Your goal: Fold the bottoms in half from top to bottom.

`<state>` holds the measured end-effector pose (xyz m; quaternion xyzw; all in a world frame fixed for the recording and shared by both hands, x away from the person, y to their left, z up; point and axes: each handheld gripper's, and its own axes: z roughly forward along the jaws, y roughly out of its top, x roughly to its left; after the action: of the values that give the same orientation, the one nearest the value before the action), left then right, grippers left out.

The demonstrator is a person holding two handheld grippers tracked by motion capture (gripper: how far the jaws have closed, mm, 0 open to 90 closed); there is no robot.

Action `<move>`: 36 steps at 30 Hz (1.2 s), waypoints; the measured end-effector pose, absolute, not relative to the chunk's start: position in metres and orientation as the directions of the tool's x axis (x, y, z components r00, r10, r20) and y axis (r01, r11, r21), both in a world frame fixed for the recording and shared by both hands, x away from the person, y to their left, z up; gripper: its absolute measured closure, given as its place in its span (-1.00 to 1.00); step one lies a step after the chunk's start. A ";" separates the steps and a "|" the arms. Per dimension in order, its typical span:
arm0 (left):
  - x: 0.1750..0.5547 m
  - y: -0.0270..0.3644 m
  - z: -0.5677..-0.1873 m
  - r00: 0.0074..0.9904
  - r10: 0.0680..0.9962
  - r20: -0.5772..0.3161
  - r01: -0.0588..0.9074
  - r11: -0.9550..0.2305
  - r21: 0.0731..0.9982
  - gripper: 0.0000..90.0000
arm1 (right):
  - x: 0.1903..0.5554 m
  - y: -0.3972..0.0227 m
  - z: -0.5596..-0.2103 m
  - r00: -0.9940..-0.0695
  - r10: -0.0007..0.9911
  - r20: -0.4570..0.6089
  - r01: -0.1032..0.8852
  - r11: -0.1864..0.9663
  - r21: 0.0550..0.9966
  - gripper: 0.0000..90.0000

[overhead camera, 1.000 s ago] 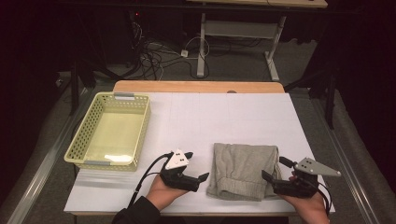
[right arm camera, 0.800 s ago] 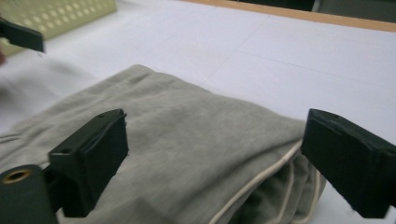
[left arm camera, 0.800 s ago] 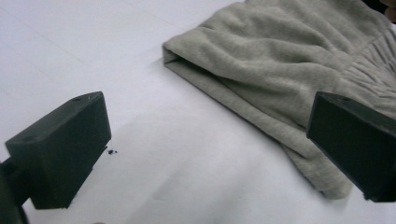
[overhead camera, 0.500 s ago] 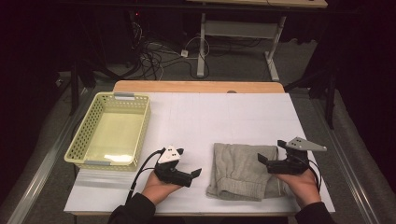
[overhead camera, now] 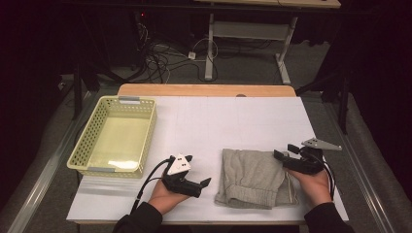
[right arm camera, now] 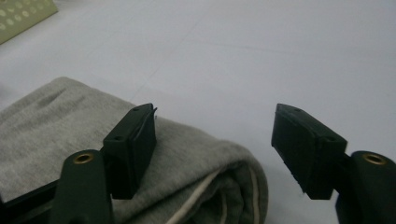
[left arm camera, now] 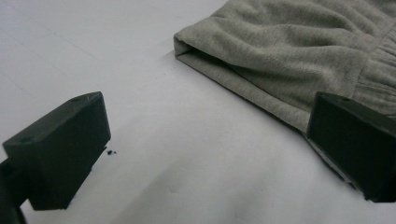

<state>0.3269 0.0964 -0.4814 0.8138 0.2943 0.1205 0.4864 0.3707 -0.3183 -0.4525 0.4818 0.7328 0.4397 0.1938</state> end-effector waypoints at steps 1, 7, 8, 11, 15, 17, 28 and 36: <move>0.327 0.097 -0.481 0.798 0.596 -0.093 0.364 -0.353 0.862 -1.00 | 0.370 -0.320 -0.455 -0.461 0.875 0.148 0.542 0.146 0.828 -0.16; 0.335 0.095 -0.478 0.789 0.597 -0.146 0.419 -0.349 0.838 -0.98 | 0.364 -0.331 -0.466 -0.447 0.880 0.159 0.575 0.147 0.805 0.28; 0.337 0.091 -0.476 0.789 0.599 -0.137 0.415 -0.355 0.838 -0.98 | 0.364 -0.331 -0.468 -0.449 0.881 0.151 0.577 0.156 0.801 0.33; 0.345 0.080 -0.468 0.792 0.597 -0.127 0.401 -0.352 0.845 -0.88 | 0.364 -0.330 -0.471 -0.465 0.875 0.131 0.571 0.184 0.800 0.49; 0.366 0.061 -0.462 0.787 0.597 -0.156 0.414 -0.325 0.850 -0.61 | 0.362 -0.328 -0.472 -0.476 0.873 0.110 0.558 0.203 0.805 0.63; 0.378 0.050 -0.461 0.786 0.598 -0.159 0.427 -0.338 0.839 -0.45 | 0.362 -0.328 -0.473 -0.478 0.872 0.110 0.556 0.203 0.806 0.66; 0.423 0.011 -0.467 0.754 0.646 -0.121 0.487 -0.425 0.763 0.06 | 0.361 -0.328 -0.473 -0.480 0.871 0.105 0.551 0.206 0.809 0.68; 0.425 0.012 -0.479 0.759 0.629 -0.169 0.540 -0.462 0.703 0.33 | 0.361 -0.328 -0.473 -0.481 0.870 0.107 0.552 0.206 0.808 0.69</move>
<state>0.4251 0.0118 -0.4792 0.8532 0.3427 0.0571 0.3891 0.3613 -0.3276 -0.4733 0.4723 0.7528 0.4169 0.1908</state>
